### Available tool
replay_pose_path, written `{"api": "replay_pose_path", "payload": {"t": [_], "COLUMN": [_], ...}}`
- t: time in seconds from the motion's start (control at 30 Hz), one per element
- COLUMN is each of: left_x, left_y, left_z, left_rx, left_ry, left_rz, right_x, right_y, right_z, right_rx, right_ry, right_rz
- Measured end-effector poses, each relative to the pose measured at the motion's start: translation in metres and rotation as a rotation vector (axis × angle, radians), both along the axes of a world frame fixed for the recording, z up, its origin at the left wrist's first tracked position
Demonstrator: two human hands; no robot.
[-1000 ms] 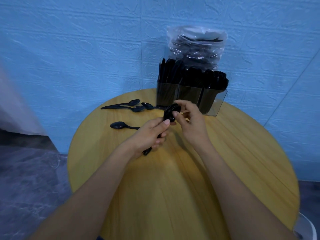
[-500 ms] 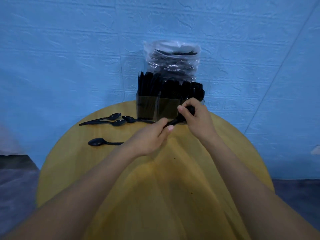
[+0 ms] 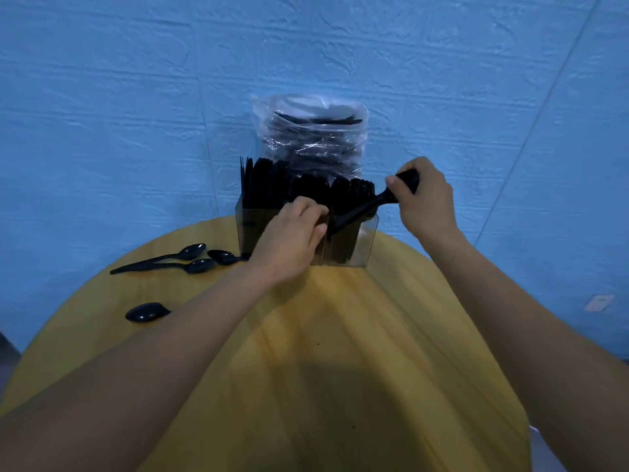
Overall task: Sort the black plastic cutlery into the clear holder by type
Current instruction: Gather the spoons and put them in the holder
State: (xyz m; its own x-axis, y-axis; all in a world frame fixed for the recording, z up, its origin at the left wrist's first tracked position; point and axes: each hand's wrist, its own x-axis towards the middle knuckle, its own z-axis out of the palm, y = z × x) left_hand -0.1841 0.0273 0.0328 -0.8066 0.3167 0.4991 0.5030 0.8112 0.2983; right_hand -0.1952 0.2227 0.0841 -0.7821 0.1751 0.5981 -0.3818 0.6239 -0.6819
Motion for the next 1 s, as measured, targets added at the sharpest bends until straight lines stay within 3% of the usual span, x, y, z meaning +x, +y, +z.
{"api": "replay_pose_path", "payload": {"t": [0.1, 0.27, 0.5, 0.6, 0.8, 0.9, 1.0], "left_x": [-0.011, -0.021, -0.021, -0.019, -0.017, -0.018, -0.018], "left_y": [-0.004, 0.003, 0.008, 0.009, 0.008, 0.007, 0.007], "left_z": [-0.008, -0.016, -0.016, -0.013, -0.014, -0.017, -0.017], "left_rx": [-0.232, -0.391, -0.359, -0.359, -0.365, -0.37, -0.363], "left_ry": [0.11, 0.249, 0.284, 0.259, 0.216, 0.22, 0.209], "left_rz": [0.028, 0.023, 0.022, 0.015, 0.008, 0.005, 0.006], "right_x": [-0.011, -0.018, -0.017, -0.023, -0.037, -0.038, -0.037], "right_y": [0.005, 0.005, -0.007, -0.019, -0.032, -0.036, -0.035], "right_z": [0.007, 0.015, 0.016, 0.008, -0.024, -0.041, -0.042], "right_rx": [0.007, 0.075, 0.351, 0.488, 0.539, 0.699, 0.785], "right_ry": [0.069, 0.164, 0.219, 0.192, 0.087, 0.106, -0.002], "right_rz": [-0.061, -0.142, -0.176, -0.168, -0.12, -0.138, -0.155]}}
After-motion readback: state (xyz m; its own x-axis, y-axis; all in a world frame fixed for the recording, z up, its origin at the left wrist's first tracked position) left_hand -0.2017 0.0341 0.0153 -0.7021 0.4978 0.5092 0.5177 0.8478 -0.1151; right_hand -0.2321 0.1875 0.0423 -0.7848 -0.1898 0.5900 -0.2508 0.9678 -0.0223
